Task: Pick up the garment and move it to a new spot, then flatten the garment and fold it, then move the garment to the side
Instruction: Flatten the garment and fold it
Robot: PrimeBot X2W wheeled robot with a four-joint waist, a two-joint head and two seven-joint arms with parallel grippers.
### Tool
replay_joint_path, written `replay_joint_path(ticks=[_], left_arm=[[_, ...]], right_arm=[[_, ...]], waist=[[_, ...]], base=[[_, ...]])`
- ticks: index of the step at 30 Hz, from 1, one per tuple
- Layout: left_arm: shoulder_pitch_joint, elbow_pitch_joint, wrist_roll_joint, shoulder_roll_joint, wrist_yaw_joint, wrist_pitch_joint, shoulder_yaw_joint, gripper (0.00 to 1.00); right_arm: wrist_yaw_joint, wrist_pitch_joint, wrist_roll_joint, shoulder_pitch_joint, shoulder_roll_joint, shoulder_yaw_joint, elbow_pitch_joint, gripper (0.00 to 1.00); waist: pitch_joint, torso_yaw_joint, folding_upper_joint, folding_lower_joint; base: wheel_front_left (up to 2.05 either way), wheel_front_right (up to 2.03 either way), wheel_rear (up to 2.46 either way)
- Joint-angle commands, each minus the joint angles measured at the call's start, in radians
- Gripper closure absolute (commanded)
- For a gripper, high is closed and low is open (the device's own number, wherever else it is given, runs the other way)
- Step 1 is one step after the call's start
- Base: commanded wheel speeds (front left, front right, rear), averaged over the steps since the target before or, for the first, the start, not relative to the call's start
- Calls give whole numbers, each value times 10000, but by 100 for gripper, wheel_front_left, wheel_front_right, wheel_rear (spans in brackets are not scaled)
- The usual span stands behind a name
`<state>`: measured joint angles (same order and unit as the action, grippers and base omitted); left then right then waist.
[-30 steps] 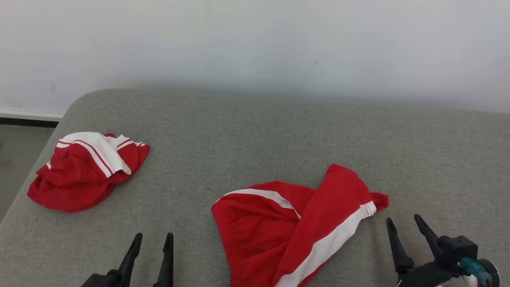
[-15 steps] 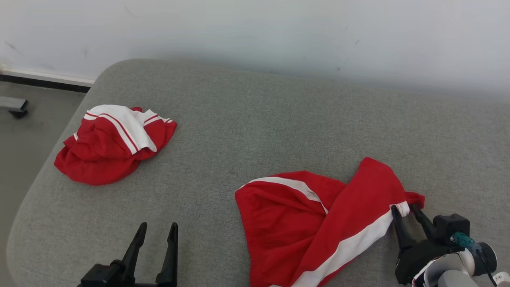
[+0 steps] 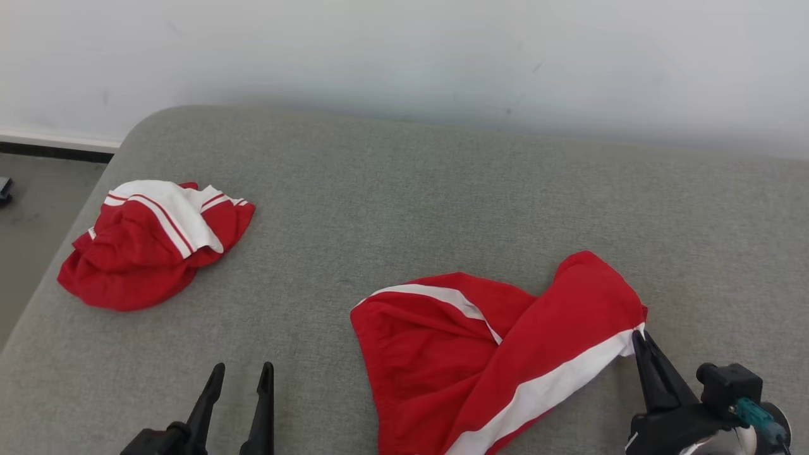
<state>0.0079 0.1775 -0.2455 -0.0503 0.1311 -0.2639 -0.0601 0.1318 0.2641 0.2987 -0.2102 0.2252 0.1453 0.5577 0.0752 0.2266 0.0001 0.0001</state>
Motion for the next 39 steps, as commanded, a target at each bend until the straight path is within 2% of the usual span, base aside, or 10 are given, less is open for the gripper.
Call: replay_joint_path(ticks=[1,9,13,14,15,16,24,30,39], left_arm=[[151,-14,-40,-4,-18,-8,71,0],[251,-44,-117,-4,-20,-8,84,0],[248,-58,-162,-1,-25,-8,121,0],[261,-39,-164,-4,-25,-8,119,0],[279,-19,-170,-2,-25,-8,116,0],[307,-6,-171,-2,-24,-8,116,0],[461,23,57,-2,-21,-8,288,0],[219,-38,333,-9,-19,-7,281,0],[-1478,344,381,-657,-19,-6,-242,0]], right_arm=[[-24,3,85,448,56,-70,-459,100],[-24,-79,553,2565,358,-286,-2381,100],[-24,-473,835,3323,262,-634,-3039,100],[-24,-544,817,3453,286,-700,-3137,89],[-24,-548,752,3519,319,-777,-3259,58],[-24,-551,746,3568,283,-802,-3366,0],[-24,-335,369,3720,-148,-1178,-4204,0],[-24,-210,28,3660,-514,-1169,-4274,0],[-24,-81,-172,3161,-711,-896,-3782,0]], waist=[[-263,-382,-1,-1],[-367,-862,-1,-1],[-335,-1008,-1,-1],[-341,-1026,-1,-1],[-357,-1040,-1,-1],[-385,-1057,-1,-1],[-642,-1133,-1,-1],[-683,-1241,-1,-1],[-432,-1801,-1,-1]], base=[[0,0,0],[0,0,0],[0,0,0],[0,0,0],[0,0,0],[0,0,0],[0,0,0],[0,0,0],[0,0,0]])
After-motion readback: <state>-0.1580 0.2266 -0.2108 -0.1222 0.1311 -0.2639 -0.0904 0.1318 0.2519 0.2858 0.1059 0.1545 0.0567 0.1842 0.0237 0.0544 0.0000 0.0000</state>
